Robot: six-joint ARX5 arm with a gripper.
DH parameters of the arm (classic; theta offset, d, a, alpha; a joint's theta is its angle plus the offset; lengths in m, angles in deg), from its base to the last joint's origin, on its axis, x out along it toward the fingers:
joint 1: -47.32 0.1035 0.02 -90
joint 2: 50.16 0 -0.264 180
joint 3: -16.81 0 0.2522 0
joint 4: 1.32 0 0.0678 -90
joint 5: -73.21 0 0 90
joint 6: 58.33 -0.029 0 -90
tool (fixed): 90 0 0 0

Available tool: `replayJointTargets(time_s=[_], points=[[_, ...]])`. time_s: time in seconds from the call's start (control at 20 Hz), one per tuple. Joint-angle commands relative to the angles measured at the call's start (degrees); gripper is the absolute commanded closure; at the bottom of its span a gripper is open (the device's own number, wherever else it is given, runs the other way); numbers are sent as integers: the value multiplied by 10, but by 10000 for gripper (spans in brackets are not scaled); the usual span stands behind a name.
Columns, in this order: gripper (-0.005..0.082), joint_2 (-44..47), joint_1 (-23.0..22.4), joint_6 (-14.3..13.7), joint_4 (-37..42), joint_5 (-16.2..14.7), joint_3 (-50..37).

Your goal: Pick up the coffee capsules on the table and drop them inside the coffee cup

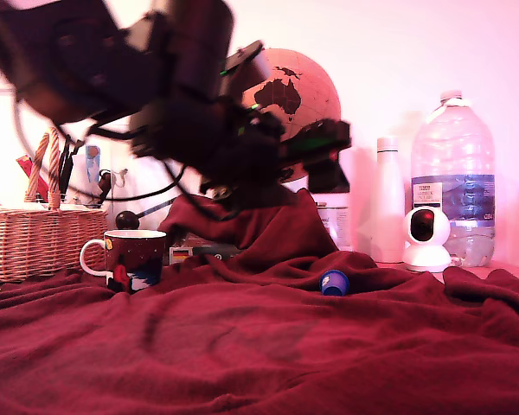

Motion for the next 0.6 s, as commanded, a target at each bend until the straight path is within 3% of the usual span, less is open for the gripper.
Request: replayJointTargets(time_s=[0.0,0.55], points=[[160,24,-2,3,-10,3,15],[112,58,0,13,-101,23,95]])
